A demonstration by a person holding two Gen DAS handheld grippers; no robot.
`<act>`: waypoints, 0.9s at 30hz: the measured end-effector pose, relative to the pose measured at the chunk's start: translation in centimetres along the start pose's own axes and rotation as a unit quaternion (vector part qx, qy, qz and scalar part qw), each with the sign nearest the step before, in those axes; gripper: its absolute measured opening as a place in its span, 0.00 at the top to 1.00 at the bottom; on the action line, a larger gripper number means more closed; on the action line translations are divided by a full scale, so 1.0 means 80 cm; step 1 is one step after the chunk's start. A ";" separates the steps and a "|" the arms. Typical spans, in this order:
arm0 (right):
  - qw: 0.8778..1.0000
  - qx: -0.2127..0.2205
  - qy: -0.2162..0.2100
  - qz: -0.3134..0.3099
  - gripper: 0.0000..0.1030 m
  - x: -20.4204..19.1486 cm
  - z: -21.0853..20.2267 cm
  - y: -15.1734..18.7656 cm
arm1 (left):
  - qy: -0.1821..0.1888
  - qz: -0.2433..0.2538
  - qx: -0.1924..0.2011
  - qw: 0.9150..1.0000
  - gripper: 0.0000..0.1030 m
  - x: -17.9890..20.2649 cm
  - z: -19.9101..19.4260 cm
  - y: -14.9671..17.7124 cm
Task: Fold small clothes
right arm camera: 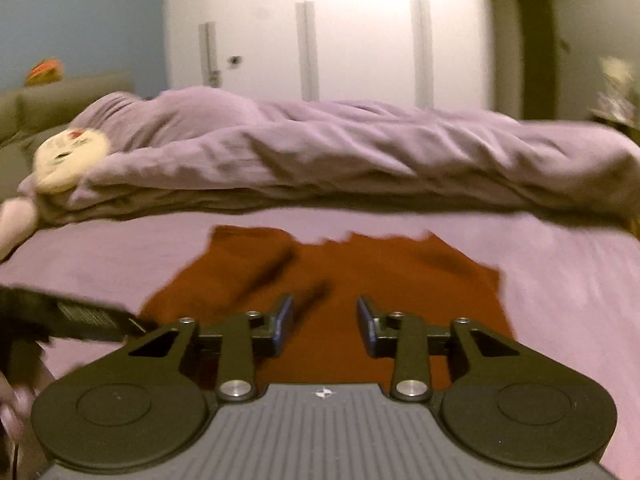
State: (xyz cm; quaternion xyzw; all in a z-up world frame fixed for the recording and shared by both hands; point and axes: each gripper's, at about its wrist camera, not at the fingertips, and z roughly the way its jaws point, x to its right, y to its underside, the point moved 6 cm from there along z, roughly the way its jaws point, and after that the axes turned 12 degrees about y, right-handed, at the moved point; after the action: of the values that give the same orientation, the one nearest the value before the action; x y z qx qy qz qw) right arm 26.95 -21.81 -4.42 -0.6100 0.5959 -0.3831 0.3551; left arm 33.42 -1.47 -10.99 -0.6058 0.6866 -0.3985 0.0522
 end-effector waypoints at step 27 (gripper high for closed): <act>0.972 -0.172 -0.132 0.096 0.67 -0.068 0.118 -0.004 | -0.049 -0.044 0.054 0.996 0.27 -0.075 -0.053 -0.001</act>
State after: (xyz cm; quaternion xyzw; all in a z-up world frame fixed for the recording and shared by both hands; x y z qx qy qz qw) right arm 35.52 -16.63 -8.63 -0.6467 0.6567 -0.1553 0.3555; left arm 32.69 5.82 -10.53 -0.6507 0.6333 -0.4067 0.1005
